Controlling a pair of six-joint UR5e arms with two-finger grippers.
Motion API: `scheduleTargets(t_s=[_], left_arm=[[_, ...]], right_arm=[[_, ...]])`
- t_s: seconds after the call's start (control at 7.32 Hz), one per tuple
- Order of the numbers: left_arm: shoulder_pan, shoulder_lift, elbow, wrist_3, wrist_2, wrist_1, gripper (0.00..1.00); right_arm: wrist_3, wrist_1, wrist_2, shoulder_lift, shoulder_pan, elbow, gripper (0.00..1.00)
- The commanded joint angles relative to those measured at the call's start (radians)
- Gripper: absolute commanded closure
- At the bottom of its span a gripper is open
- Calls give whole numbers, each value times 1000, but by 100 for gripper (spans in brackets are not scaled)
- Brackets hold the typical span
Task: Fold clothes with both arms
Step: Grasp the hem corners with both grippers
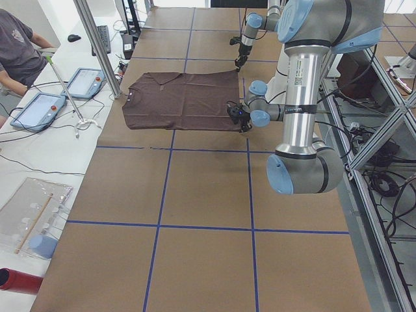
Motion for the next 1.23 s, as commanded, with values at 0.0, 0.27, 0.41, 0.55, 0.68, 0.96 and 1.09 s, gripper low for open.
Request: scheduleTargets(t_s=[0.0,0.27,0.41,0.55,0.68,0.96,1.09], left_arm=[[3,-3,14,-1,-2,0,62],[1,-2,7,0,-2,0,100],[1,-2,-3,0,-8,0,100],[1,0,-30,0,-8,0,100],[3,0,-64,0,-10,30,100],[24,7,-172,8,-129,63,100],[64,9,-215,-3,-148,95,100]], right_arm=[[0,0,0,1,1,1,100],[0,0,2,1,3,1,100],[0,0,2,1,3,-1,100],[0,0,2,1,3,3,100],[1,0,2,-7,4,18,100],[7,0,105,-106,-20,137,100],[6,2,112,-163,-54,198,100]])
